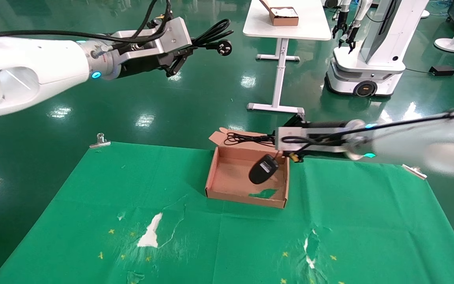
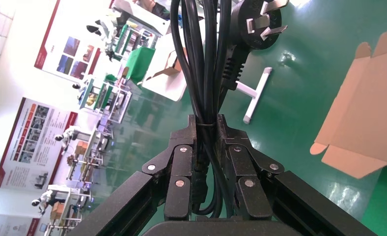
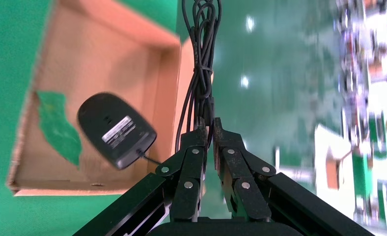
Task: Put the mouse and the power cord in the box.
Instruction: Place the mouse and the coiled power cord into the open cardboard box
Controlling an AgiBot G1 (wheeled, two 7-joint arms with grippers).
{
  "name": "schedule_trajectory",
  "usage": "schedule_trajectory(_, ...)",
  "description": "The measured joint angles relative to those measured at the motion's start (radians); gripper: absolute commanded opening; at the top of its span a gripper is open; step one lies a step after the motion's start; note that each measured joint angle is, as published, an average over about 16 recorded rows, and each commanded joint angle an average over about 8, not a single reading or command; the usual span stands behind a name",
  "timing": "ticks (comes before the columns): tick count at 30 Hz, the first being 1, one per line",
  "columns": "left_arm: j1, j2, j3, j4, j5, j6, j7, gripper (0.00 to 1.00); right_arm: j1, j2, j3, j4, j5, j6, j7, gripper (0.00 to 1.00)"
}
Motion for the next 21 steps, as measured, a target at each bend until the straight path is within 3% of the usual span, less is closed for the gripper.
schedule_trajectory(7,0.034,0.0,0.007,-0.006,-0.002,-0.033,-0.002,0.0,-0.068,-0.068,0.027,-0.045,0.038,0.155,-0.006,0.0)
schedule_trajectory(15,0.067,-0.006,0.021,0.008,0.008,-0.03,0.004,0.0,-0.136,-0.088,0.044,-0.031,0.071,0.207,-0.008,0.02)
schedule_trajectory(17,0.072,-0.007,0.023,0.01,0.01,-0.028,0.006,0.0,-0.148,-0.089,0.043,-0.025,0.072,0.21,-0.01,0.12)
schedule_trajectory(21,0.08,-0.009,0.028,0.015,0.014,-0.023,0.013,0.0,-0.164,-0.089,0.038,-0.014,0.073,0.212,-0.014,0.59)
